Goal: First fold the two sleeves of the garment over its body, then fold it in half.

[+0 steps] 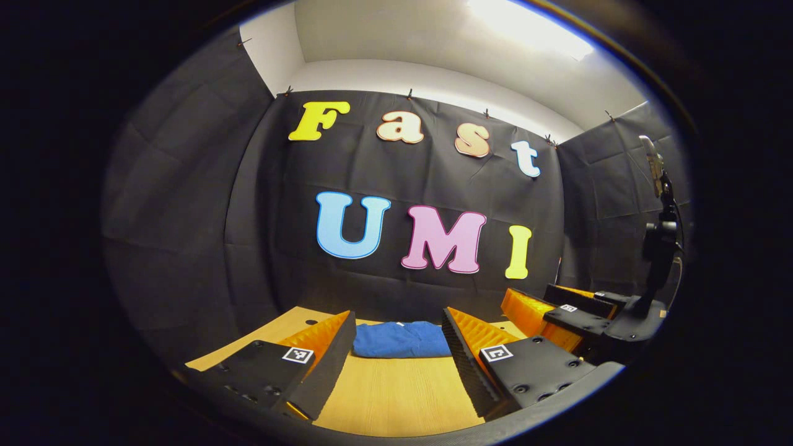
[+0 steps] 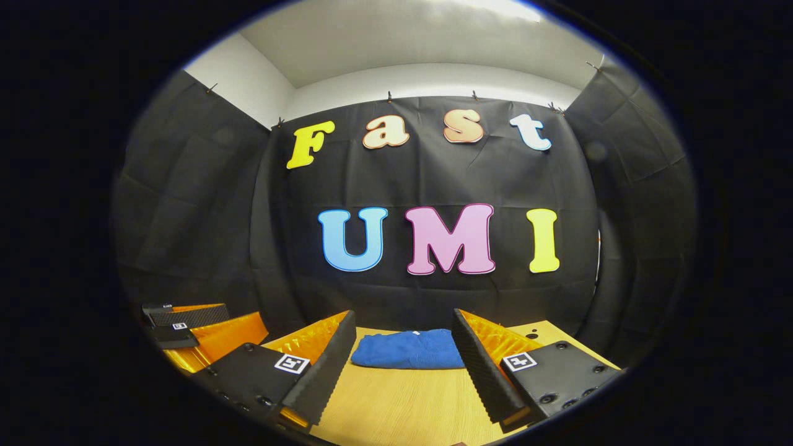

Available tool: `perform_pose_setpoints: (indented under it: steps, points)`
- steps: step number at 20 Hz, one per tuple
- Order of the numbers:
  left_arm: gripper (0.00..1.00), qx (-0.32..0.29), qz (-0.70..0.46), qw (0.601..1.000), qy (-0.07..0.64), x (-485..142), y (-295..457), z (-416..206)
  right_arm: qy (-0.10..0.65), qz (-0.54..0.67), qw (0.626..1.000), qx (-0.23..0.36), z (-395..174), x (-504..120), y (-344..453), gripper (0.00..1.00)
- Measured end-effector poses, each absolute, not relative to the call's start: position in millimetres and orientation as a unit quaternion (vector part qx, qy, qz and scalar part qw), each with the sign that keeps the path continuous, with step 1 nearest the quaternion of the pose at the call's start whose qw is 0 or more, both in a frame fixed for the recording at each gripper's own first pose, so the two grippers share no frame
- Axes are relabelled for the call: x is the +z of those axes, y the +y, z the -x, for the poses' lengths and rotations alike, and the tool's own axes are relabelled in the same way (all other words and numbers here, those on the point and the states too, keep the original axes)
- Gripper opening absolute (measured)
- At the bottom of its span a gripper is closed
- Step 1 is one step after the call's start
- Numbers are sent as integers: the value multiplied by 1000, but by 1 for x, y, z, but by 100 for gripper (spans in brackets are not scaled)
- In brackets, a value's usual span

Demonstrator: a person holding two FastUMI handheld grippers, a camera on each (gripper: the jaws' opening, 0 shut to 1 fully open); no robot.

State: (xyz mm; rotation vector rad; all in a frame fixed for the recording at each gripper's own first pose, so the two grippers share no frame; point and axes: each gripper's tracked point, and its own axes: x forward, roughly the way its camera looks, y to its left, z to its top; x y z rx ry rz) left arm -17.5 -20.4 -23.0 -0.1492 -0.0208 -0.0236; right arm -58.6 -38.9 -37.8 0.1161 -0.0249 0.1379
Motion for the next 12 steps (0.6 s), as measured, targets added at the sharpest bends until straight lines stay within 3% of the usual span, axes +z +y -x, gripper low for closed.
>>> perform_pose_setpoints:
  steps: [5, 6, 7, 10, 11, 12]
  points:
    - [80, -1, 70, 997, -13, -16, -21, 17, -25, -57, 996, 68, 61, -34, -44, 97]
    - [80, 1, 65, 998, -12, -16, -22, 18, -23, -57, 996, 69, 61, -34, -44, 87]
    - [80, 4, 61, 998, -12, -14, -21, 20, -22, -59, 995, 71, 61, -34, -44, 97]
    - [80, 12, 60, 998, -16, -13, -20, 25, -14, -66, 995, 78, 60, -37, -43, 97]
    - [80, 13, 62, 998, -15, -13, -20, 25, -12, -65, 995, 81, 59, -37, -43, 87]
    - [80, 13, 63, 998, -12, -15, -20, 25, -10, -63, 994, 83, 59, -38, -42, 97]
